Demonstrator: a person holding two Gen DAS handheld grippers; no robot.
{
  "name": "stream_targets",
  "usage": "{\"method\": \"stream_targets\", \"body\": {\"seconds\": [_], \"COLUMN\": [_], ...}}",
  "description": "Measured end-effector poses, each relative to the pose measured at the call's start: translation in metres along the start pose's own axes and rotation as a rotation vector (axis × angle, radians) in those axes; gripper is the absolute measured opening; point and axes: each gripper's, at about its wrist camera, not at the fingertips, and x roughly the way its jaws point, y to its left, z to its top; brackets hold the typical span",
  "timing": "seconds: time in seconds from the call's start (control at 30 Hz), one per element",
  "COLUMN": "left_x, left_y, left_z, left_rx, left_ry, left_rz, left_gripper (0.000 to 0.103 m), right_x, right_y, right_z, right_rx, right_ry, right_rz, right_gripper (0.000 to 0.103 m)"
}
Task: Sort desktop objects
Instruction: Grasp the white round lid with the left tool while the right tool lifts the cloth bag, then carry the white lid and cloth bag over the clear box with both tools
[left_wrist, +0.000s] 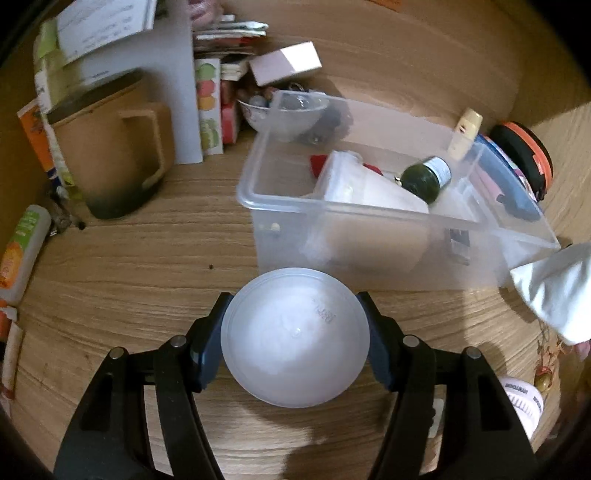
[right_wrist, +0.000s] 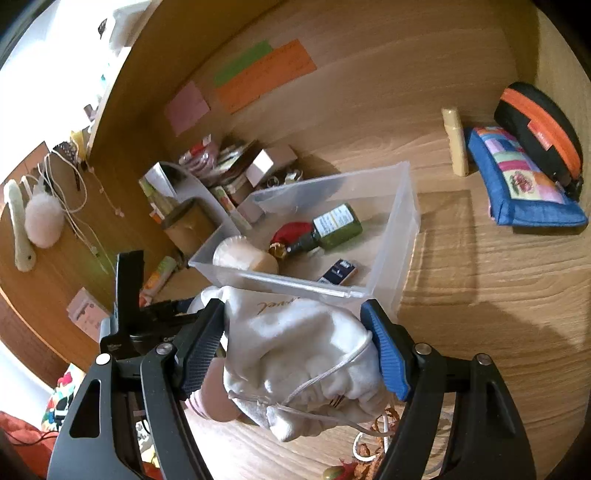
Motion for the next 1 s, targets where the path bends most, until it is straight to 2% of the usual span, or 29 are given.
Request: {"method": "stream_targets", "body": {"seconds": [0.47,1.0], "left_x": [-0.047,-0.071], "left_y": [-0.002,-0.014], "left_z": [0.014,0.039], "left_rx": [0.015,0.041], "left_ry": [-0.127,-0.206], "left_rz": [-0.023,-0.081], "left_gripper": [0.065,0.065], "right_x": [-0.016,0.005], "right_y": [0.011,0.007], "right_z": [0.021,0.040], "right_rx": [-0.054,-0.041], "right_ry": [-0.071,-0.079], "right_rz": [-0.029,-0.014], "right_gripper": [0.072,0.072]}}
